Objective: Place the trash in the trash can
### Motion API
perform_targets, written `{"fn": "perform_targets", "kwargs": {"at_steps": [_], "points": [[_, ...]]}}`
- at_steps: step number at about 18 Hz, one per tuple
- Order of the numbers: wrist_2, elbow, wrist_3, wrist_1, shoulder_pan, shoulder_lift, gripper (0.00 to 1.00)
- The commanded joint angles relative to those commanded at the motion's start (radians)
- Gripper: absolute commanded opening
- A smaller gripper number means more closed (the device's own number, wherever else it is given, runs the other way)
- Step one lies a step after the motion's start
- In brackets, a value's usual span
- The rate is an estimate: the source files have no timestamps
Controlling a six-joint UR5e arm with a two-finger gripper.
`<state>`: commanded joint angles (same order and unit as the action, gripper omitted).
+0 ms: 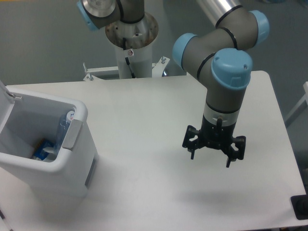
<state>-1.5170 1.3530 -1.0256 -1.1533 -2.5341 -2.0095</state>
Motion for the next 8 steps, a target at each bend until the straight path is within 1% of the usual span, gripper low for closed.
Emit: {"fn": "perform_targets", "kwargs": {"at_steps": [2,4,6,8], "points": [[-0.026,-0.012,-0.082,-0.043,0.002,0.000,1.00],[-0.028,-0.014,-0.090,-0.051,0.002,-0.002,1.00],[-0.031,-0.009,-0.090,-0.046,0.003,-0.003,1.00],[-0.061,-0.011,-0.093,-0.051,0.009,-0.005,1.00]]}}
